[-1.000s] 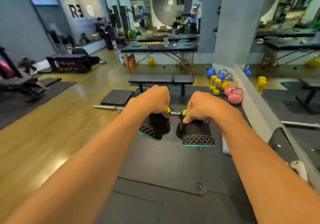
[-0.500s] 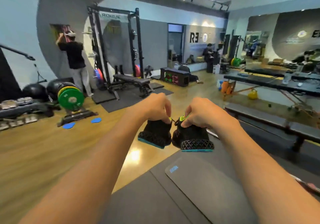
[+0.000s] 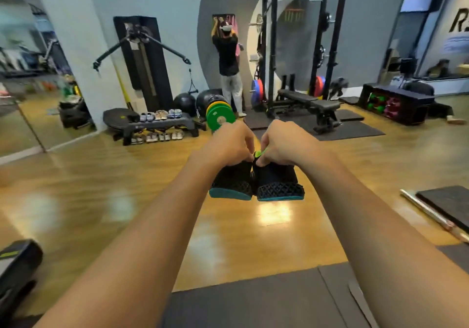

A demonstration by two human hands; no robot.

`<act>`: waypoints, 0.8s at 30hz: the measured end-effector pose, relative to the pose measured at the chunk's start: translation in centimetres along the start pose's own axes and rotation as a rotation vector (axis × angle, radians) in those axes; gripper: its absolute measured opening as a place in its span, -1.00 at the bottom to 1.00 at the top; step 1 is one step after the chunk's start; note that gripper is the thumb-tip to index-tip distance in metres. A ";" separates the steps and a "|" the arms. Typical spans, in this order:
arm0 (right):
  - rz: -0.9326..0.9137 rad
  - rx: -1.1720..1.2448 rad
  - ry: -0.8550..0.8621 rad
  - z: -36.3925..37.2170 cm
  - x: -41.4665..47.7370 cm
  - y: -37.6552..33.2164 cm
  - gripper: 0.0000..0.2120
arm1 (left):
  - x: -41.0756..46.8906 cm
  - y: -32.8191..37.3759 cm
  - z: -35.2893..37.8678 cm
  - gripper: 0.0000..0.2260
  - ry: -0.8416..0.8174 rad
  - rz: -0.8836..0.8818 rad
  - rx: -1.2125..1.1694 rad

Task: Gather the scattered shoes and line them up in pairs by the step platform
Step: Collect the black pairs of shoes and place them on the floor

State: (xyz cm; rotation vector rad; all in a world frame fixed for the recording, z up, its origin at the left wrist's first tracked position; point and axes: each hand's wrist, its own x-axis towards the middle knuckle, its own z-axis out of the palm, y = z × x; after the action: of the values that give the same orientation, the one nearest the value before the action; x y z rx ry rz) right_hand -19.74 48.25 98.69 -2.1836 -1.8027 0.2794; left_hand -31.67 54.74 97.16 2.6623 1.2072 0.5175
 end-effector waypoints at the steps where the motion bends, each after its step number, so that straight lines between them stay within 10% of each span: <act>1: -0.036 0.011 -0.009 0.5 2.6 -0.8 -0.48 | 1.2 -1.8 -0.2 -0.90 0.024 -0.038 0.011; 24: -0.442 -0.081 -0.261 10.7 61.7 -16.8 -0.67 | 38.8 -47.0 -2.7 -0.82 -0.088 -0.451 -0.058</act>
State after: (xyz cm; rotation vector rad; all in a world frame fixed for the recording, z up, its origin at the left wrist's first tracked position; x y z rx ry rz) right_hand -26.68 112.69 96.79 -1.7943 -2.4154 0.4085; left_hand -41.57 114.89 95.15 2.2334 1.6662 0.3483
